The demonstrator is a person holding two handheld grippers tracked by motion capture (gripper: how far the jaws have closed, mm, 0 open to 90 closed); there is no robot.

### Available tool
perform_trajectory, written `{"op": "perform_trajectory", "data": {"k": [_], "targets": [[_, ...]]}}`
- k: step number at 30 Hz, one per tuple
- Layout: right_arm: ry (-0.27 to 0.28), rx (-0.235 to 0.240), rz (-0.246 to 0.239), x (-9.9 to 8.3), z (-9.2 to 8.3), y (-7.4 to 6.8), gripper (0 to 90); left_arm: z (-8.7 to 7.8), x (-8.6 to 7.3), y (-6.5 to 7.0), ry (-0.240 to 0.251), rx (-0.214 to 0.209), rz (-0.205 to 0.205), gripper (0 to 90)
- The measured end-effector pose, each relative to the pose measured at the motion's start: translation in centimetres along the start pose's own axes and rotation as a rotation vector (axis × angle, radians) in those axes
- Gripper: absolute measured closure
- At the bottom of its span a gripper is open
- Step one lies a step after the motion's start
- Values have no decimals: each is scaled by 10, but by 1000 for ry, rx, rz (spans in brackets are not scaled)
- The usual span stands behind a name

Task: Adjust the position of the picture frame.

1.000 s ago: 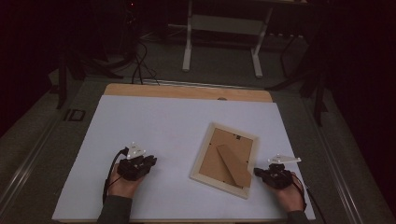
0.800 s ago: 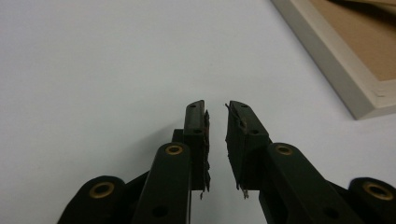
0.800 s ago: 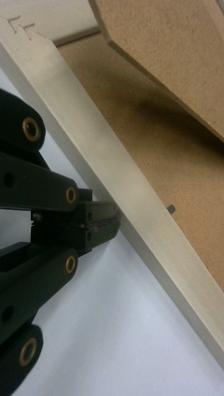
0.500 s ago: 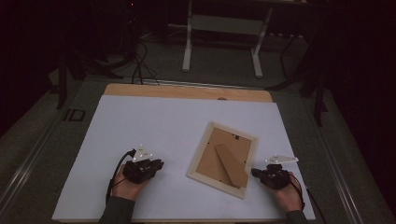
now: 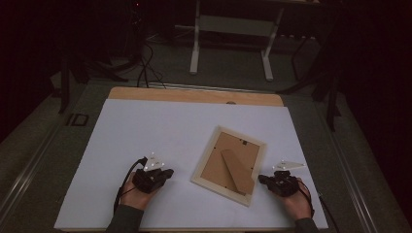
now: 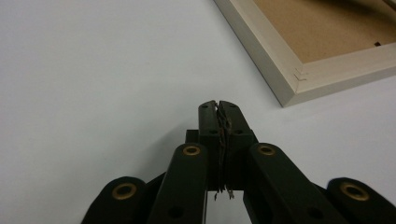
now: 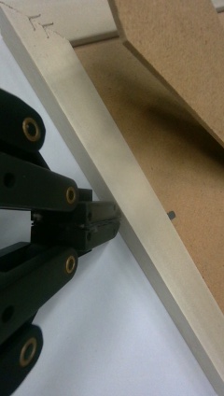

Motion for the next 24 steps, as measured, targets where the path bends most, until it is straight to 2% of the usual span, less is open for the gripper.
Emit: {"op": "perform_trajectory", "data": {"k": [7,14,24], "targets": [[1,10,-8,1,1,-3,900,4,0,5,-15,-13,19,899],[-7,39,-45,4,6,-15,900,4,0,5,-11,-14,15,896],[-10,64,-68,7,11,-25,900,5,0,5,-12,-11,19,896]]}}
Point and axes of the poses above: each handheld gripper's, and its own axes: z roughly forward along the jaws, x roughly out of its top, y roughly to its right, the point moved 8 cm from there along z, roughly forward along the jaws, and after that the axes turned 1 degree about -x, right-handed, at the moved point
